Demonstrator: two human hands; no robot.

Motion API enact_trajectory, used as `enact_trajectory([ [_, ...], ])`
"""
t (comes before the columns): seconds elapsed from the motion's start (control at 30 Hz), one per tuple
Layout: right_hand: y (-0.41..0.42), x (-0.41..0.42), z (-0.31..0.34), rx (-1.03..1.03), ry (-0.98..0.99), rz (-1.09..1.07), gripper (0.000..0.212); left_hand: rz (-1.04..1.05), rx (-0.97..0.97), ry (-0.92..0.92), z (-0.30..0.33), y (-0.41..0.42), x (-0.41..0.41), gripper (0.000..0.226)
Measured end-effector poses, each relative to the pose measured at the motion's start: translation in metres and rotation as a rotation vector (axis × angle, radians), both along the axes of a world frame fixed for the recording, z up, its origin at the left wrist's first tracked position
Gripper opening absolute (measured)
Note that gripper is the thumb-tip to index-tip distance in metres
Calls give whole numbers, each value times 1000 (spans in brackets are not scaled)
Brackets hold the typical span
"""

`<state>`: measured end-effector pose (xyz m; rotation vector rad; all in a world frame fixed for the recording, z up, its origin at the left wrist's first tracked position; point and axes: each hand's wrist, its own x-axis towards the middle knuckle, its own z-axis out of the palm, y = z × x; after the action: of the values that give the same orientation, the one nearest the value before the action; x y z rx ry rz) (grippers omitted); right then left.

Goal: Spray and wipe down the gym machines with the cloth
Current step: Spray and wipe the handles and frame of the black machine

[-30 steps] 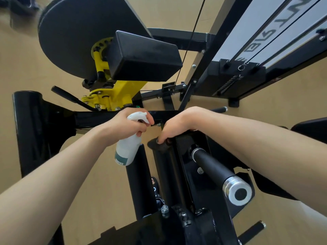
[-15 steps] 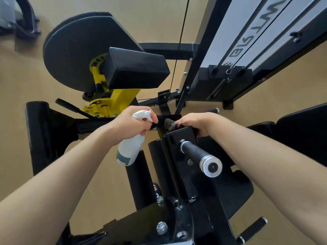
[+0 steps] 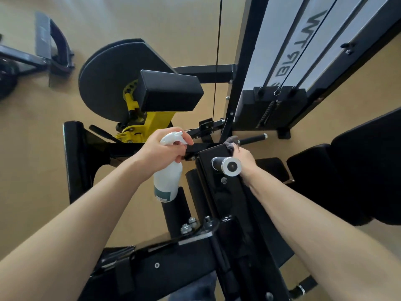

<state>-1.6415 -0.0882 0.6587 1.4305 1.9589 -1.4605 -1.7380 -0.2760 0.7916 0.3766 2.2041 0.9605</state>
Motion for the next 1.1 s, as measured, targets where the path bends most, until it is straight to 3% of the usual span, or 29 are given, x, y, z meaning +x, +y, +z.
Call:
enact_trajectory([
  [0.2,-5,41,20,240,34,162,49,57,46,74,28,12,26,25],
  [0.27,-2,47,37,170,98,86,47,107,76,114,38,13,32,28],
  [0.43,19,31,83,-372,447,-358,40,218,194,263,70,12,50,25],
  [0.63,11,35,126,-625,581,-310,30,369,407,463,105,15,82,28],
  [0.77,-6,56,140,-664,616,-283,30,448,495,546,111,9,108,15],
  [0.97,-9,94,157,-594,694,-357,34,542,788,565,128,2,147,29],
  [1.1,-23,121,170,-531,769,-348,31,604,882,571,141,-8,172,27],
])
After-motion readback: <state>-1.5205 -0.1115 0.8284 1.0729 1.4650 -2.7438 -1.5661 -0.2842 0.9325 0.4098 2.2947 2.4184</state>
